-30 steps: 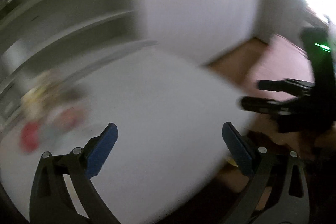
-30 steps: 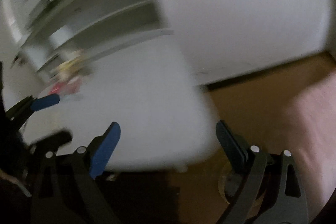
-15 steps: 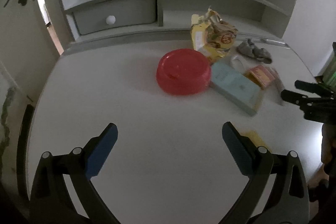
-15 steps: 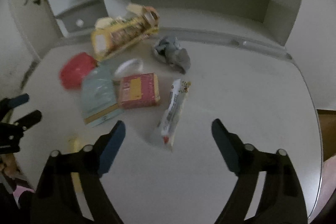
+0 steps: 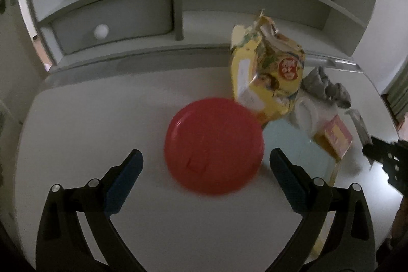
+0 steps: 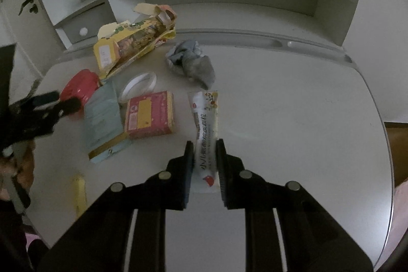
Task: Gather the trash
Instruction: 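Grasp the red lid with the left tool while the right tool grasps the white-red tube, then carry the red lid and tube over the black bin and open both tools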
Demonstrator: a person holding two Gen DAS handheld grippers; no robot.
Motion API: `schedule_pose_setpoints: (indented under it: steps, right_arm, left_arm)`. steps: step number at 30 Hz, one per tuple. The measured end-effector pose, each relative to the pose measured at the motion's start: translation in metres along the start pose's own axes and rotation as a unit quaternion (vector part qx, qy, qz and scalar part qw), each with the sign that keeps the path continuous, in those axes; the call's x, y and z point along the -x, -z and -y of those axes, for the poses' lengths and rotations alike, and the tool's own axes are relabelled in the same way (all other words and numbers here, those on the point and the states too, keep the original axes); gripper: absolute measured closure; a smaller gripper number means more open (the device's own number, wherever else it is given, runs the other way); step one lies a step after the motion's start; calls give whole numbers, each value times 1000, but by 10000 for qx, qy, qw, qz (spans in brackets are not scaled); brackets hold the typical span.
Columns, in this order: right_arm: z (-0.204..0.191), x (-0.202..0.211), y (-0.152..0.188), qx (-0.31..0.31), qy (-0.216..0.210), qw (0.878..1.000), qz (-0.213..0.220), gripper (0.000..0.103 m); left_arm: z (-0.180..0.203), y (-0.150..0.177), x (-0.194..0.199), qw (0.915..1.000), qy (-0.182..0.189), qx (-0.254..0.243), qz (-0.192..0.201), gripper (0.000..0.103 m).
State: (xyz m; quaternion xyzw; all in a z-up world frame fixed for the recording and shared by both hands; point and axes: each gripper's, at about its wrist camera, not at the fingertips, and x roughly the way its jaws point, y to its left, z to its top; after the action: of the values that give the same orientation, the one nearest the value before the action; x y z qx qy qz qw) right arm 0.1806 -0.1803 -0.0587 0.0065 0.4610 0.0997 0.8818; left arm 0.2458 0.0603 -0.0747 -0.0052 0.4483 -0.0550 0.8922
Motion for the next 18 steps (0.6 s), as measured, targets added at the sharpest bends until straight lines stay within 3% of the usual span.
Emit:
schedule_pose_setpoints:
  steps: [6,8,10,13,18]
  right_arm:
    - [3,8,9,55,-77,10000,7,84]
    - [6,14,14,62,-94,9999,36,84]
    - [14,25,21,-1,-103,9999,113,84]
    - [33,47,33,-177,-67,9995,252,84]
    - [87,91,70,-669,237,9963,482,84]
  left_arm:
    - [1,-8,-13,9999,-105,68,-61,7]
    - [-1,-7,-11,9999,-48,135,-13,23]
    - [-3,-7,-5,9995,-97,283,-23,24]
    - [6,-2,16,9996,-196,174,145,24]
    - [53,10,60,9987,46,-232,450,24]
